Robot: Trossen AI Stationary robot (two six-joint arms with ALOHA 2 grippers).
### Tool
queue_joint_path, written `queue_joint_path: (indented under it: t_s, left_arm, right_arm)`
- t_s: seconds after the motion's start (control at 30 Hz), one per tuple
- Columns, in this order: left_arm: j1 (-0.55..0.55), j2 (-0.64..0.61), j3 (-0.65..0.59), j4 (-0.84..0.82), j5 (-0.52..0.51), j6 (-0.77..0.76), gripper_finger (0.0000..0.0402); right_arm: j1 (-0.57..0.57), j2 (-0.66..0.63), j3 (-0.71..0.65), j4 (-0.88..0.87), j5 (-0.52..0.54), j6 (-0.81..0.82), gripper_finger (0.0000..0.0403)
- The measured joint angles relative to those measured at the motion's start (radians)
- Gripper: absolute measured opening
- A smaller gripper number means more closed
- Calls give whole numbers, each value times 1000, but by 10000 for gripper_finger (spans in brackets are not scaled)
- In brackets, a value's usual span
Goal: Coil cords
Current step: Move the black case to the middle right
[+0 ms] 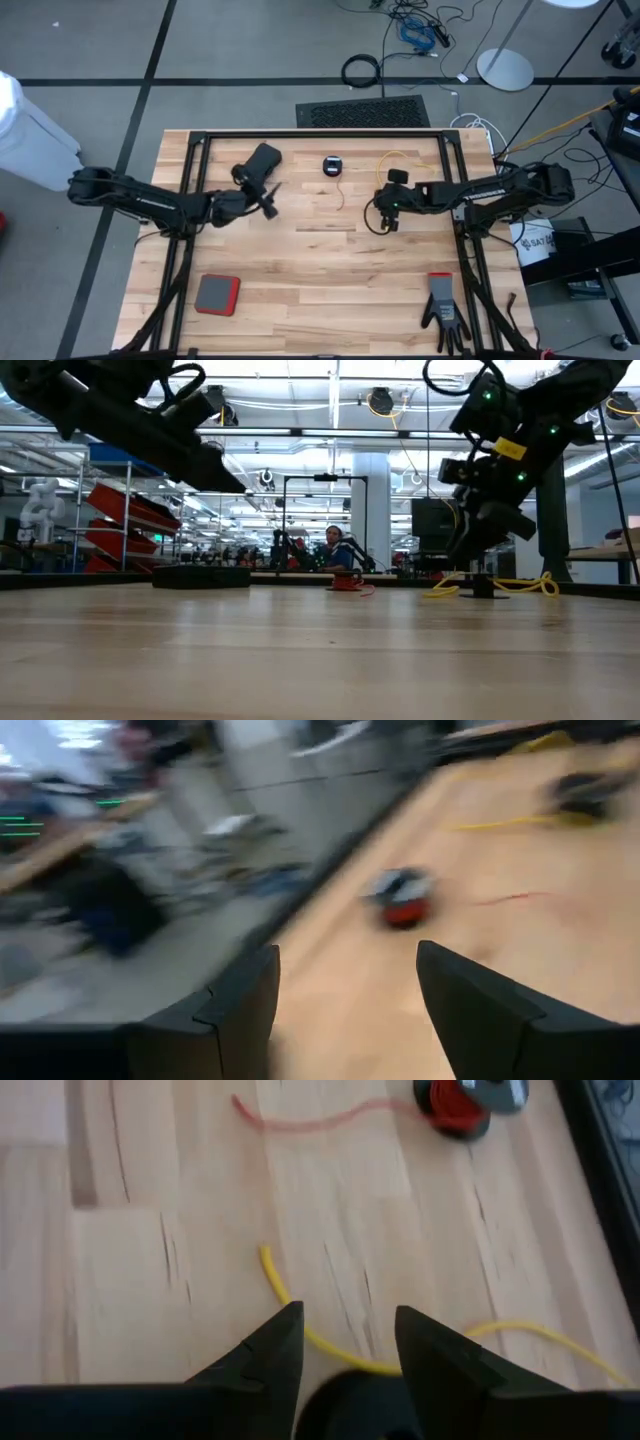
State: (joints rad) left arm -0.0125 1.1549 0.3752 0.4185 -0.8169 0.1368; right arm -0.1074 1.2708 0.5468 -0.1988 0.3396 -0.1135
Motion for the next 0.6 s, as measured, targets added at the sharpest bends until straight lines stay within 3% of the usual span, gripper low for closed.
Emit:
queue_joint_path:
  t_s: [0.1, 0.23, 0.37, 0.6]
  left_arm:
    - [65, 0, 0, -116, -37, -69, 244]
    - [189, 0, -1, -255, 81, -196, 244]
    - [307, -11, -1, -271, 144, -238, 244]
    - [555, -15, 0, -296, 388, -344, 244]
  right_arm:
    - [10, 0, 0, 24, 0, 2, 146]
    - [26, 0, 0, 56, -4, 34, 146]
    - [48, 0, 0, 81, -5, 49, 146]
    - [81, 0, 0, 120, -6, 72, 146]
